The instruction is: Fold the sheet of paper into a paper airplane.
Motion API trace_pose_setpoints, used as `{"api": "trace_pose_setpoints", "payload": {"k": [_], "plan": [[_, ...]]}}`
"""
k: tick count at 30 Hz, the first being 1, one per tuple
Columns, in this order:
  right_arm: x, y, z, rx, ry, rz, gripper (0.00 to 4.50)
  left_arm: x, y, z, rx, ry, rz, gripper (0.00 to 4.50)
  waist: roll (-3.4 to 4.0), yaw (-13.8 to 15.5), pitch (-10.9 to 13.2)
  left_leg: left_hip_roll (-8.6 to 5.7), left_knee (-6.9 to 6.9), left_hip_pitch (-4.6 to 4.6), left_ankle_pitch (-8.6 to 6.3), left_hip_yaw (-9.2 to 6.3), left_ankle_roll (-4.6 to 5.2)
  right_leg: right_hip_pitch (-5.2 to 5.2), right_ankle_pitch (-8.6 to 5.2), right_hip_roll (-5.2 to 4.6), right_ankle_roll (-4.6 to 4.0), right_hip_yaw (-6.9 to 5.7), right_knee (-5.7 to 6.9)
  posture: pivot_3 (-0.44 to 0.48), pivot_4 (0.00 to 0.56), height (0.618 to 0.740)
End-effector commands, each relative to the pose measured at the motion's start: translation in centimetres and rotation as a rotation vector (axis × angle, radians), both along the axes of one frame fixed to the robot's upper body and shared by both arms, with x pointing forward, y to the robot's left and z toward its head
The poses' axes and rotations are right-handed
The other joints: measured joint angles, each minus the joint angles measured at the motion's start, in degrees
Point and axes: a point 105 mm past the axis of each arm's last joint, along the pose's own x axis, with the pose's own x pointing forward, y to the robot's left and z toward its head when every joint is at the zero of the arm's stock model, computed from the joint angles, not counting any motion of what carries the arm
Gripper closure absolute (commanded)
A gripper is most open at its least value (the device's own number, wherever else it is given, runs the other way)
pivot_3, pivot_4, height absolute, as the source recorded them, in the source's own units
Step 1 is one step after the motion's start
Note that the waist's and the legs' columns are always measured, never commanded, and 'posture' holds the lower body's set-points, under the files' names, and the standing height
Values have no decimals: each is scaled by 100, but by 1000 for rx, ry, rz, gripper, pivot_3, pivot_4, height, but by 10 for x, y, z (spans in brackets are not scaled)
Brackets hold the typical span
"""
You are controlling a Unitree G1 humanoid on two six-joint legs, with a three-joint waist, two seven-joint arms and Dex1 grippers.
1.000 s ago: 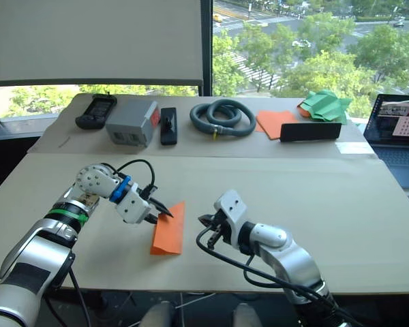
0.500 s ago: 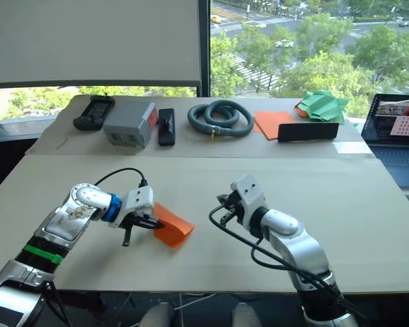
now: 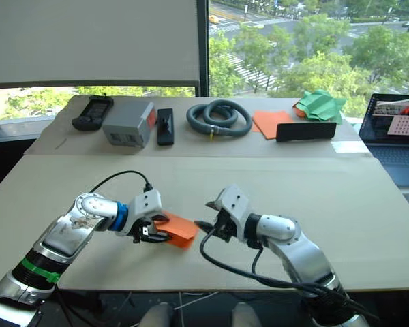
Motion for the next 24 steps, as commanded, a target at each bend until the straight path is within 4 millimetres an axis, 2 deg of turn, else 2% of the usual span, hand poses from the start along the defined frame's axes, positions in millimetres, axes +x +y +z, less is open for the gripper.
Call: {"api": "trace_pose_setpoints", "payload": {"k": [1, 5, 10, 15, 23, 24], "plan": [[-13, 15, 5, -21, -91, 113, 133, 2, 2, 29, -38, -64, -28, 1627, 0, 0, 0, 0, 0, 0, 16, 0, 25, -1, 0, 0, 0, 0, 3, 0, 150, 714], [-9, 22, -8, -97, -187, 127, 55, -1, 10, 40, -62, -55, -32, 1627, 0, -2, 0, 0, -1, 2, 14, 0, 22, -2, 0, 0, 0, 0, 0, 0, 150, 714], [5, 23, -16, -119, -241, 42, 55, 3, 32, 41, -75, -35, 27, 1627, -2, 3, 1, 0, 0, 2, -2, 1, -3, -2, 0, 0, 0, 0, -15, 0, 150, 714], [1, 27, -19, -77, -205, 37, 1585, -1, 48, 38, -120, 5, 64, 1627, -2, 6, 0, 0, 1, 2, -2, 1, -4, 0, 0, 0, 0, 0, -13, 0, 150, 714], [-3, 32, -19, -87, -241, 129, 4343, 2, 55, 36, -211, 8, 110, 1627, -5, 4, -1, 0, 1, 2, -2, 1, -3, 1, 0, 0, -1, 0, -7, 0, 150, 714], [-2, 32, -20, -109, -264, 152, 4478, 4, 56, 36, -224, 5, 129, 1627, -5, 3, -1, 0, 1, 3, -1, 1, -3, 1, 0, 0, -1, 0, -6, 0, 150, 714]]}}
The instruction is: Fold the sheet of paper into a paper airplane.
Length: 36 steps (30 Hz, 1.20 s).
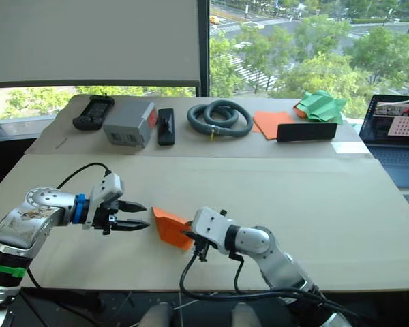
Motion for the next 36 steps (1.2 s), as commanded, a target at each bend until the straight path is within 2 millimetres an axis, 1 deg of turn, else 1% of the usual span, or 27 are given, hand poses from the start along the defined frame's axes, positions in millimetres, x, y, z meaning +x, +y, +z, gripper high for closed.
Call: {"api": "trace_pose_setpoints", "payload": {"k": [1, 4, 7, 11, 19, 20, 22, 25, 26, 27, 30, 33, 35, 36], "plan": [[0, 3, 8, -30, -98, 79, 4478, 4, 1, 8, -55, -36, 28, 1627, 0, -1, 0, 0, 0, 0, 0, 0, 0, 0, 0, 0, 0, 0, 0, 0, 150, 714], [5, -1, -2, -144, -203, 150, 4478, 6, 1, 5, -67, -42, 46, 1627, -2, 1, 0, 0, 2, 2, 0, 0, 0, 0, 0, 0, 0, 0, 4, 0, 150, 714], [10, -2, -4, -184, -275, 194, 4478, 6, 0, 6, -94, -35, 49, 1627, -3, 3, 0, 0, 3, 4, 0, 1, 0, 1, 0, 0, 0, 0, 10, 0, 150, 714], [16, -6, -9, -228, -303, 219, 4478, 8, 1, 4, -98, -36, 56, 1627, -3, -2, 0, 0, 4, 11, 21, 1, 33, 1, 0, 2, 0, 1, 31, 0, 150, 714], [14, -9, -3, -189, -289, 220, 4478, 9, -9, 8, -146, -30, 16, 1627, -4, 4, -1, 1, 6, 17, 20, 1, 32, 8, 0, 4, 0, 5, 35, 0, 150, 714], [13, -9, -2, -187, -290, 224, 3886, 9, -9, 8, -148, -29, 12, 2167, -4, 5, -1, 1, 6, 17, 20, 1, 32, 8, 0, 4, 0, 5, 36, 0, 150, 714], [12, -9, -1, -193, -301, 237, 3304, 10, -12, 8, -148, -35, -10, 2761, -4, 9, -1, 0, 6, 17, 21, 1, 32, 9, 0, 4, 0, 5, 36, 0, 150, 714], [13, -13, 1, -208, -301, 234, 2245, 14, -18, 8, -139, -46, -47, 3782, -4, 11, -1, 0, 6, 17, 21, 1, 34, 10, 0, 5, 0, 5, 36, 0, 150, 714], [14, -14, 2, -203, -296, 226, 2233, 16, -19, 8, -132, -54, -58, 4119, -4, 17, -1, 0, 6, 16, 23, 1, 36, 11, 0, 5, 0, 5, 36, 0, 150, 714], [14, -15, 5, -198, -295, 217, 2233, 18, -20, 7, -124, -64, -67, 4324, -4, 17, -1, 0, 7, 17, 24, 1, 38, 13, 0, 5, 0, 5, 36, 0, 150, 714], [16, -18, 16, -152, -282, 174, 2233, 25, -25, 2, -86, -90, -104, 4324, -4, 15, -1, 0, 8, 17, 26, 1, 40, 14, 1, 8, 1, 7, 37, 0, 150, 714], [14, -18, 31, -64, -248, 120, 2233, 36, -29, -9, -36, -117, -136, 4324, -5, 39, -2, 1, 8, 17, 27, 0, 42, 18, 2, 15, 0, 12, 39, 0, 150, 714], [13, -19, 37, -19, -230, 84, 2233, 42, -33, -12, -31, -121, -154, 4324, -4, 53, -3, 3, 10, 18, 27, -1, 42, 18, 3, 24, 0, 23, 39, 0, 150, 714], [12, -19, 40, -5, -224, 69, 2233, 44, -34, -14, -23, -123, -162, 4324, -4, 59, -3, 2, 10, 13, 27, -1, 42, 34, 3, 27, 0, 28, 40, 0, 150, 714]]}}
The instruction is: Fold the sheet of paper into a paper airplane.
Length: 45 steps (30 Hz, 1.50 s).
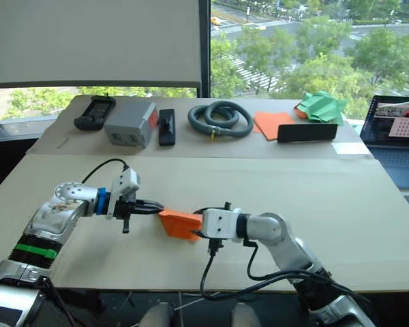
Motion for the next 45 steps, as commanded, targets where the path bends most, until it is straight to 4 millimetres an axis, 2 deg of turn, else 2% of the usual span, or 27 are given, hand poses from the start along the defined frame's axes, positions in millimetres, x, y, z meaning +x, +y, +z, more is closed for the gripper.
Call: {"api": "trace_pose_setpoints", "payload": {"k": [1, 3, 9, 15, 23, 31, 34, 38, 42, 45], "plan": [[-3, -1, 23, 94, -9, -40, 2233, 9, -3, 0, 34, -53, -39, 4324, 0, 8, 0, 0, 1, -2, 0, 0, 1, 5, 0, 3, 0, 3, 0, 0, 150, 714], [-5, -2, 27, 123, 5, -65, 2233, 14, -3, -7, 46, -50, -35, 4324, 0, 13, 0, 0, 5, 0, 0, 0, 1, 7, 0, 6, 0, 10, -1, 0, 150, 714], [-18, -1, 21, 115, 73, -72, 2233, 8, 8, -41, 204, -73, -111, 4324, 7, 18, -6, 0, 5, 6, 0, 0, 0, 9, 0, 7, 0, 14, -1, 0, 150, 714], [-28, 0, 6, 23, 99, -27, 2233, 4, 2, -47, 199, -78, -143, 4324, 18, 16, -15, 0, 6, 20, -11, 1, -18, 2, -1, 6, 1, 14, -2, 0, 150, 714], [-9, 2, -11, -53, 55, -75, 2233, 1, 0, -50, 191, -76, -148, 4324, 19, 21, -20, -1, 16, 25, -11, 1, -17, 10, -1, 6, 1, 14, -3, 0, 150, 714], [-4, 7, -21, -72, 50, -57, 2233, 1, 3, -47, 190, -82, -138, 4324, 20, 18, -20, -1, 19, 24, -10, 1, -15, 15, -1, 7, 2, 14, -3, 0, 150, 714], [1, 10, -20, -64, 46, -67, 3049, 1, 2, -46, 185, -87, -133, 4414, 21, 14, -20, -1, 19, 25, -10, 1, -15, 15, -1, 7, 2, 14, -2, 0, 150, 714], [3, 12, -21, -56, 57, -67, 4430, 0, 3, -46, 187, -88, -134, 4414, 21, 16, -20, -1, 20, 25, -10, 1, -16, 18, -1, 7, 2, 15, -3, 0, 150, 714], [6, 14, -20, -38, 89, -77, 4474, -1, 3, -46, 190, -90, -134, 4414, 21, 8, -20, -1, 23, 26, -10, 1, -16, 21, -1, 7, 2, 15, -2, 0, 150, 714], [19, 12, -19, 17, 181, -172, 4474, -2, 3, -46, 191, -92, -136, 4414, 21, -8, -20, 0, 21, 28, -10, 1, -16, 22, -1, 8, 2, 15, 0, 0, 150, 714]]}}
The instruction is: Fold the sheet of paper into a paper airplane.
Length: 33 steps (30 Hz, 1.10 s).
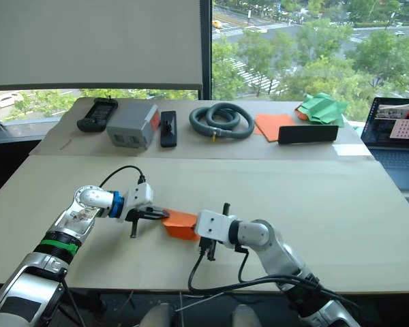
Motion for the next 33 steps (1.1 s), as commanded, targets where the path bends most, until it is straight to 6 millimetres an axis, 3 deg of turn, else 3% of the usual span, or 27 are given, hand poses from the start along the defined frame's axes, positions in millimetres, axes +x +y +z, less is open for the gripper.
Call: {"api": "trace_pose_setpoints", "payload": {"k": [1, 12, 15, 18, 23, 28, 33], "plan": [[17, -2, 10, 70, 69, -106, 4474, -7, 4, -14, 52, 46, -6, 4414, 0, -11, 0, 0, -1, 2, 0, 0, 0, 1, 0, 0, 0, 0, 1, 0, 150, 714], [26, -7, -14, 2, 224, -206, 4474, -6, 6, -10, 39, 39, 14, 4414, 4, -37, -3, 0, 0, 3, 0, 0, 0, 5, 0, 0, 0, 0, 2, 0, 150, 714], [27, -6, -18, -10, 236, -217, 4474, 0, 10, 3, 18, 14, 52, 4414, 4, -48, -3, 0, -1, 3, -1, 0, -1, 4, 0, 0, 0, 0, 2, 0, 150, 714], [28, -8, -22, -22, 242, -232, 4474, 6, 11, 28, -32, -34, 70, 4414, 4, -57, -2, 1, -3, 2, -1, 0, -2, 1, 0, 0, 0, 0, 4, 0, 150, 714], [29, -8, -23, -22, 250, -237, 4474, -12, 3, 54, -125, -5, 21, 4414, 3, -66, -2, 1, -5, -3, -1, -1, -1, -1, 0, 0, 0, 0, 5, 0, 150, 714], [29, -5, -24, -28, 248, -229, 4474, -25, 1, 47, -118, 46, 9, 4414, 3, -69, -1, 1, -8, 7, -3, -1, -5, -1, 0, 0, -1, 2, 4, 0, 150, 714], [27, -3, -24, -32, 248, -215, 4474, -13, -2, 35, -114, 31, 50, 4414, 2, -66, -1, 1, -8, 8, -4, 0, -7, -6, -1, 0, -2, 2, 1, 0, 150, 714]]}}
